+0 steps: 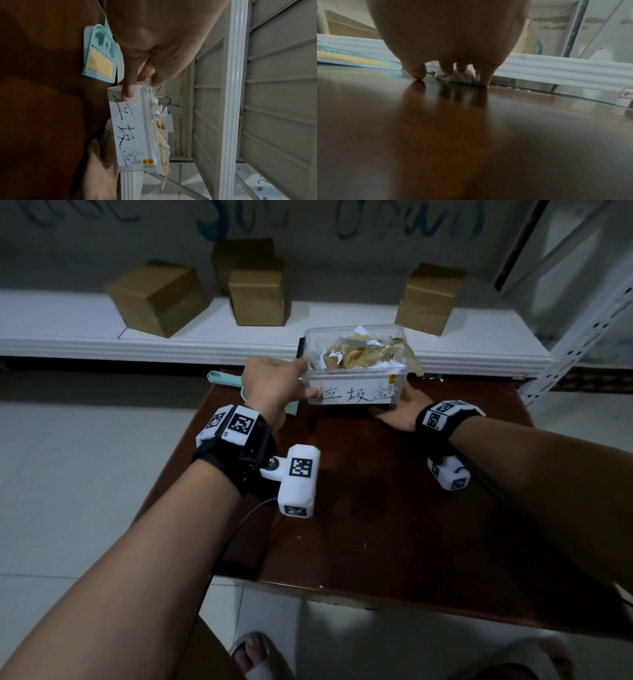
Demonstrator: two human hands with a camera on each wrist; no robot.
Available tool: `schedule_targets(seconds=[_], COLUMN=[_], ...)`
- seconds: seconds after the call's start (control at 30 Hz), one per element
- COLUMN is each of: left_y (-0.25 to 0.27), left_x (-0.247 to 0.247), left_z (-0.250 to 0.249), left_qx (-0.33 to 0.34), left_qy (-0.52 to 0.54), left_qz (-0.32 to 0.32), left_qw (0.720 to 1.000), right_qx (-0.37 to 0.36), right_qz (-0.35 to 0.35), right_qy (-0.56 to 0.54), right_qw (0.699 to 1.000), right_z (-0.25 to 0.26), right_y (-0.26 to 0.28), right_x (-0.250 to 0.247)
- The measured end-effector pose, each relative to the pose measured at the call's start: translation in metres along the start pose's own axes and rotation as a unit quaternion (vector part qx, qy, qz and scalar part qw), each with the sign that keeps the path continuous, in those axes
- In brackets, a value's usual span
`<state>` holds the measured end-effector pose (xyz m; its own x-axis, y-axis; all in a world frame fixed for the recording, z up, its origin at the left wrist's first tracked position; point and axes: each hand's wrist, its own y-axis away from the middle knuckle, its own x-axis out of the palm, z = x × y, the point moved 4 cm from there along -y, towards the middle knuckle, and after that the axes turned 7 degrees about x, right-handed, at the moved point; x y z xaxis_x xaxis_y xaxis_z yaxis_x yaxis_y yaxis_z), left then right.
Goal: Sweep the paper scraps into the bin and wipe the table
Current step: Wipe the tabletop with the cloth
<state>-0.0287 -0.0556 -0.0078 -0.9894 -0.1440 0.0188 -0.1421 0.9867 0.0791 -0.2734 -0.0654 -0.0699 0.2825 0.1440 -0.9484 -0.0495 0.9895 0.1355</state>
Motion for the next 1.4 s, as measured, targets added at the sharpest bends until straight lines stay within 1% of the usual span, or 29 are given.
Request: schedule_targets(seconds=[0.1,0.17,0.2,0.27,0.37,0.43,0.5,0.63,0.77,0.83,0.9,1.0,1.13,1.3,1.4], left_y=[0.0,0.0,-0.001,-0.002,-0.003,-0.004,-0.004,-0.007,-0.01,-0.01,-0.01,-0.009,-0.009,-0.006,-0.006], left_x=[0.001,0.005,0.007,0.012,0.018,0.021,0.024,0.028,0.03,0.033,0.036,0.041,0.046,0.05,0.05], left_z=[0.001,0.003,0.004,0.005,0.005,0.005,0.006,0.009,0.015,0.019,0.021,0.026,0.035,0.043,0.047], left_qx=[-0.003,-0.002,-0.002,-0.002,-0.003,-0.005,-0.009,-0.008,-0.004,-0.005,-0.011,-0.022,-0.033,-0.032,-0.038], left_qy=[-0.004,0.002,0.002,0.007,0.004,0.008,0.024,0.026,0.007,-0.006,-0.004,0.006,-0.023,-0.041,-0.04], left_qz=[0.0,-0.002,-0.005,-0.003,0.002,0.006,0.006,0.003,0.006,0.017,0.014,0.014,0.025,0.035,0.034], left_qw=[1.0,1.0,1.0,1.0,1.0,1.0,1.0,1.0,1.0,1.0,1.0,1.0,0.999,0.998,0.998], right_qx=[0.016,0.042,0.048,0.037,0.0,-0.026,-0.071,-0.167,-0.191,-0.238,-0.297,-0.34,-0.367,-0.359,-0.369], right_qz=[0.005,0.006,0.014,0.04,0.074,0.074,0.071,0.095,0.102,0.101,0.083,0.075,0.082,0.106,0.097], right_qy=[-0.007,0.003,0.016,0.059,0.106,0.121,0.121,0.092,0.038,0.031,0.018,-0.015,-0.043,-0.049,-0.06], right_qw=[1.0,0.999,0.999,0.997,0.992,0.99,0.988,0.977,0.975,0.965,0.951,0.937,0.926,0.926,0.922], right_z=[-0.003,-0.009,-0.011,-0.011,-0.001,0.006,0.013,0.029,0.044,0.051,0.055,0.062,0.065,0.063,0.062], right_y=[-0.005,-0.008,-0.008,-0.006,0.003,0.014,0.03,0.072,0.122,0.145,0.165,0.188,0.201,0.199,0.198], right_x=[0.004,0.009,0.013,0.02,0.027,0.029,0.033,0.041,0.044,0.049,0.055,0.059,0.065,0.071,0.07])
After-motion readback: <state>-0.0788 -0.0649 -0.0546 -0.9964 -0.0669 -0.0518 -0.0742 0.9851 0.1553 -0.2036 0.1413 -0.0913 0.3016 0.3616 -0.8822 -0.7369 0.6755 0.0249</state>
